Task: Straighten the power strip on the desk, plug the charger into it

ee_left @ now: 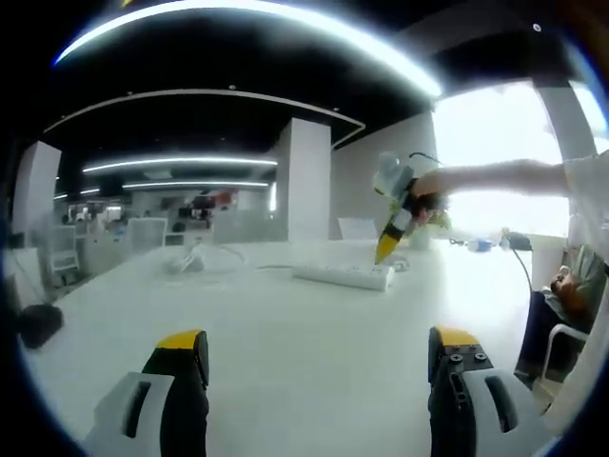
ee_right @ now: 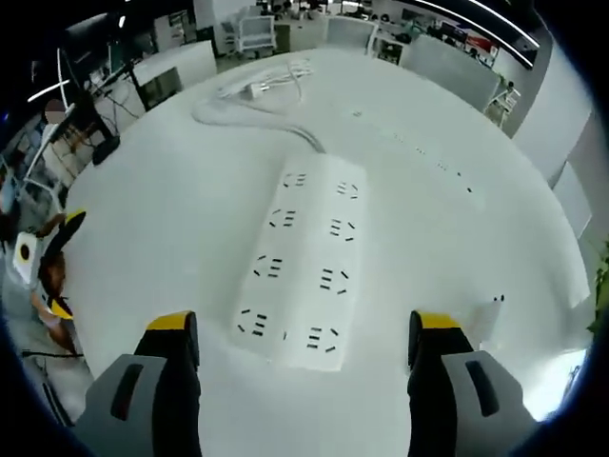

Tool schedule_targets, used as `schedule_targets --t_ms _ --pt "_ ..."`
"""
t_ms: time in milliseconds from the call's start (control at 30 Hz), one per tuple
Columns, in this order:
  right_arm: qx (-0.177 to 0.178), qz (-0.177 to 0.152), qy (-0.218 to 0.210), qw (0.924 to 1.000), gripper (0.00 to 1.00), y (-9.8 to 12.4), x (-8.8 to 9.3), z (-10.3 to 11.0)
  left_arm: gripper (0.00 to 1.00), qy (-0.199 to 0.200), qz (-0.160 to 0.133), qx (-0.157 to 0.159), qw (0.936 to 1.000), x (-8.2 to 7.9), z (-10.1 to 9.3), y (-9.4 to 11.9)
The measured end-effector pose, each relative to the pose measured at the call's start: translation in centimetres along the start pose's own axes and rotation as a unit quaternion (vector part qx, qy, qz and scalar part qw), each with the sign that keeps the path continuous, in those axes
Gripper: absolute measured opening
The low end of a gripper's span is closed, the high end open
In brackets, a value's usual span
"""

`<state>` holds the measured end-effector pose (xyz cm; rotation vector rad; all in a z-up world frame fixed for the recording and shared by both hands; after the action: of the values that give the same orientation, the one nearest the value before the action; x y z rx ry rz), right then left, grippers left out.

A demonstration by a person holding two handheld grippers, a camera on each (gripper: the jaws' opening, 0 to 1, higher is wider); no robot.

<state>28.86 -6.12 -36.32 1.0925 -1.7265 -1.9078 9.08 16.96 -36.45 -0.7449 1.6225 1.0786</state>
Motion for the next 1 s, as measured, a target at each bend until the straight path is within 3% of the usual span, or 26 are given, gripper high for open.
schedule_targets --t_ms 467,1000 --pt "-0.002 0.025 -0.044 0.9987 0.91 -0.6 -1.8 -1.1 0.99 0.005 -0.006 -0.004 1.0 -0.2 0.3 0.3" --pt "-0.003 0.056 -0.044 0.9975 0.9 -1.3 -0.9 -0.5 0.99 0.004 -0.008 0.0 1.0 -0.4 0.2 0.1"
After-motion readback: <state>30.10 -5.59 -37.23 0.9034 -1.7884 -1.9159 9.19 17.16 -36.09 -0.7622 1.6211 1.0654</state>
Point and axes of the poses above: the point that each gripper's makers call its tool centre point, and the gripper's own axes: y roughly backward along the fingers, z roughly to its left, x roughly out of its underside, the point moved 1 cm from there along y, roughly backward along the fingers, and after that the axes turned 10 degrees about z, right-handed, at the moved point
